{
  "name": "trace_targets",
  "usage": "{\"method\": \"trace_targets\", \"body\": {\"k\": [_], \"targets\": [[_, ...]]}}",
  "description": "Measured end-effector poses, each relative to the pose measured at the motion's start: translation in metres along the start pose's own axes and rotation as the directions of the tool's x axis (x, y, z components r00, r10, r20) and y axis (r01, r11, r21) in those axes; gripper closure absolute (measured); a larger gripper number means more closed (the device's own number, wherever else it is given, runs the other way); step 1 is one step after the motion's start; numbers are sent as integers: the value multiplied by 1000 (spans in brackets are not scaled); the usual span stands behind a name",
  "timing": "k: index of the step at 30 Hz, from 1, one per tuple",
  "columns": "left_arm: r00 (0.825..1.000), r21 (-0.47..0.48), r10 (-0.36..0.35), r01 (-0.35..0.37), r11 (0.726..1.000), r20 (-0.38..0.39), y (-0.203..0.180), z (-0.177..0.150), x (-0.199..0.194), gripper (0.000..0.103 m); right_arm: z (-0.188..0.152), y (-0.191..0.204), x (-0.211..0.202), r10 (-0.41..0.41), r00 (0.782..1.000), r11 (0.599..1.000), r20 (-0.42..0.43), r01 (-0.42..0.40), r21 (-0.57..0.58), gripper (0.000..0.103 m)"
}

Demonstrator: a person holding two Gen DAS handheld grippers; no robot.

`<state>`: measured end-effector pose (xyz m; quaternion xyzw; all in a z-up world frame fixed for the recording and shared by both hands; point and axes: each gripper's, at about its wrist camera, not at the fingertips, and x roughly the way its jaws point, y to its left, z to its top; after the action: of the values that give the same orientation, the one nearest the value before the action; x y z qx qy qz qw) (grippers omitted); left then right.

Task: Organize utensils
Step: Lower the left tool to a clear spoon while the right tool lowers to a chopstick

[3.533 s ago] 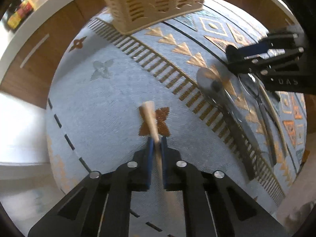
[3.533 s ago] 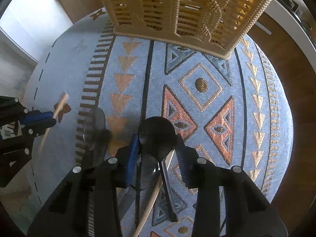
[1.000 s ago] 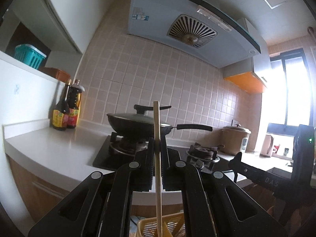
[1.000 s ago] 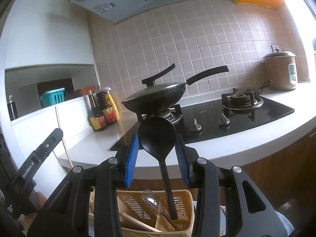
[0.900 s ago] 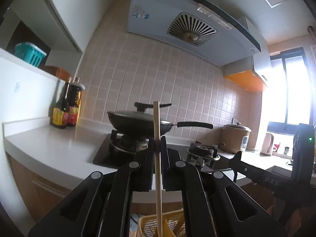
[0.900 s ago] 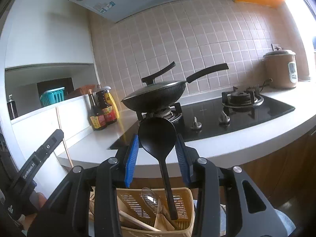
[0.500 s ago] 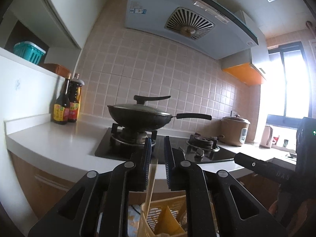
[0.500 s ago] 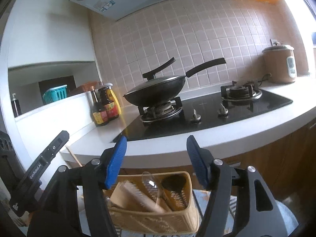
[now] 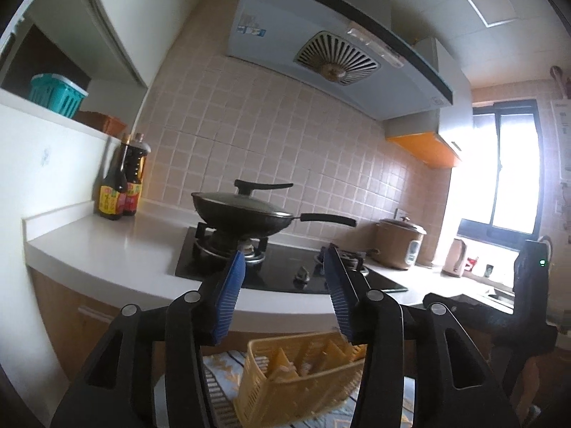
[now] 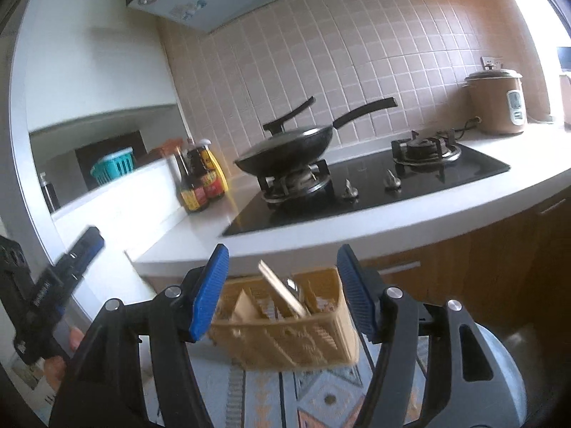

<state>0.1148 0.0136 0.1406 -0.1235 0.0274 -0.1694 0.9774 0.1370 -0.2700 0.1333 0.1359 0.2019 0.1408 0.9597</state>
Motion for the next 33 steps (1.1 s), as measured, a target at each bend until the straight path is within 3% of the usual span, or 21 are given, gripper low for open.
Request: {"method": "trace_targets", "body": {"k": [6,9,12,15,18,21,24,26,28,32,33], "targets": [[993,8,-31,32,999,-111,-11,3,-24,52,-16,25,-17,-101,981,992,-164,86,-97,44],[980,-26,-21,16,1000,-196,-10,-2,-30,52,-30,34,-14,-220,939,971,-262,186,-150,44],[970,-31,-1,-6,999,-242,-9,-6,-37,52,-47,34,-14,-193,913,979,-360,157,-128,44],[933,-33,-20,9,999,-360,-9,-18,-32,48,-66,30,-12,-188,874,982,-447,157,-105,44],[848,-58,-63,38,998,-526,-7,-47,-17,48,-87,27,-6,-182,831,983,-525,147,-108,44],[705,-103,-110,52,993,-701,-3,-93,4,48,-113,20,1,-152,775,988,-614,127,-85,46],[593,-185,-165,28,982,-788,6,-135,13,48,-134,18,5,-146,733,989,-664,119,-86,51],[576,-216,-171,-9,976,-799,12,-153,13,48,-152,16,8,-146,702,989,-697,113,-94,54],[549,-209,-163,-23,978,-820,14,-167,12,48,-166,14,12,-132,676,991,-725,102,-85,58],[494,-165,-147,9,986,-857,2,-192,9,48,-188,9,20,-133,632,991,-763,90,-98,68],[488,-135,-130,24,991,-863,-3,-196,7,48,-193,8,21,-132,626,991,-769,87,-99,70]]}}
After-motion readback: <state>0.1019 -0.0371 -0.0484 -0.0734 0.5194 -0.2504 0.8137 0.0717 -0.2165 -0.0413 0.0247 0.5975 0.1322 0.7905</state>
